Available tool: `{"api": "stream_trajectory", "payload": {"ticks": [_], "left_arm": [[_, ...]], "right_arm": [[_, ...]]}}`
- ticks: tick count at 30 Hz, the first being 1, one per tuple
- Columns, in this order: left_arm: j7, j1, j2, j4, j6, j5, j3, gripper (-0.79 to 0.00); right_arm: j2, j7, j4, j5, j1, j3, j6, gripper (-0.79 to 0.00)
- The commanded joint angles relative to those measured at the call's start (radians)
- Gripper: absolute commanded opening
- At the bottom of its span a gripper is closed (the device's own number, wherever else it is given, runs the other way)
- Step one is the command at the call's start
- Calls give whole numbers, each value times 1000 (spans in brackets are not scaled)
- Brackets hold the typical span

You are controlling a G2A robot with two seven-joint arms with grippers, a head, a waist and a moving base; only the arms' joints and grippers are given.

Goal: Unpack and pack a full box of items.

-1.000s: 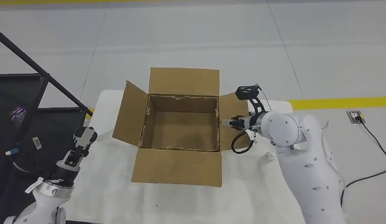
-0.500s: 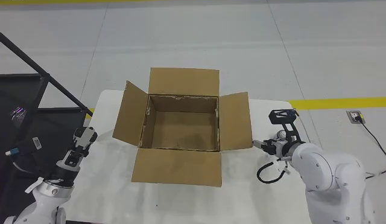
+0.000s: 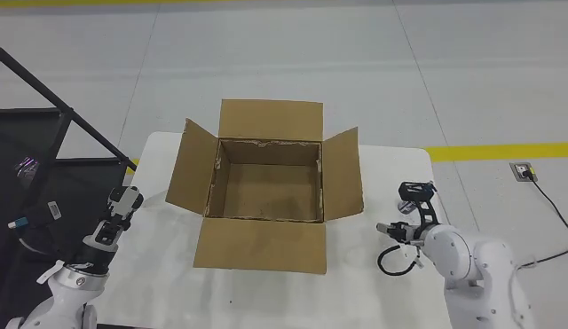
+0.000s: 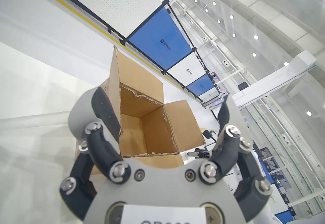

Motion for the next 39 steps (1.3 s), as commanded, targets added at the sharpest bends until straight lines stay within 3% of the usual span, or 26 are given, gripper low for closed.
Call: {"api": "stream_trajectory", "payload": {"ticks": [1, 3, 4, 5, 7, 11, 13, 14, 20, 28, 34, 39], "left_arm": [[0, 0, 0, 0, 0, 0, 0, 0], [0, 0, 0, 0, 0, 0, 0, 0], [0, 0, 0, 0, 0, 0, 0, 0], [0, 0, 0, 0, 0, 0, 0, 0], [0, 0, 0, 0, 0, 0, 0, 0], [0, 0, 0, 0, 0, 0, 0, 0], [0, 0, 0, 0, 0, 0, 0, 0], [0, 0, 0, 0, 0, 0, 0, 0], [0, 0, 0, 0, 0, 0, 0, 0], [0, 0, 0, 0, 0, 0, 0, 0], [20, 15, 1, -10, -3, -3, 1, 0], [43, 37, 3, -7, -10, -22, -18, 0]], "right_arm": [[1, -13, 17, 3, 3, -4, -3, 0], [1, -27, 41, 3, 10, -9, -3, 0], [2, -32, 56, 2, 13, -12, 2, -65], [2, -36, 69, -2, 19, -15, 7, -222], [2, -41, 95, 3, 28, -22, 7, -413], [3, -48, 136, -13, 49, -28, 21, -526], [4, -51, 148, -15, 54, -27, 31, -727], [5, -50, 150, -15, 56, -28, 33, -785], [8, -38, 83, -5, 51, -25, 40, -785], [8, -12, -241, -67, 43, -83, 66, -785], [-4, -47, -339, -131, 164, -228, 71, -785], [-26, -110, -263, -236, 322, -389, 91, -785]]}}
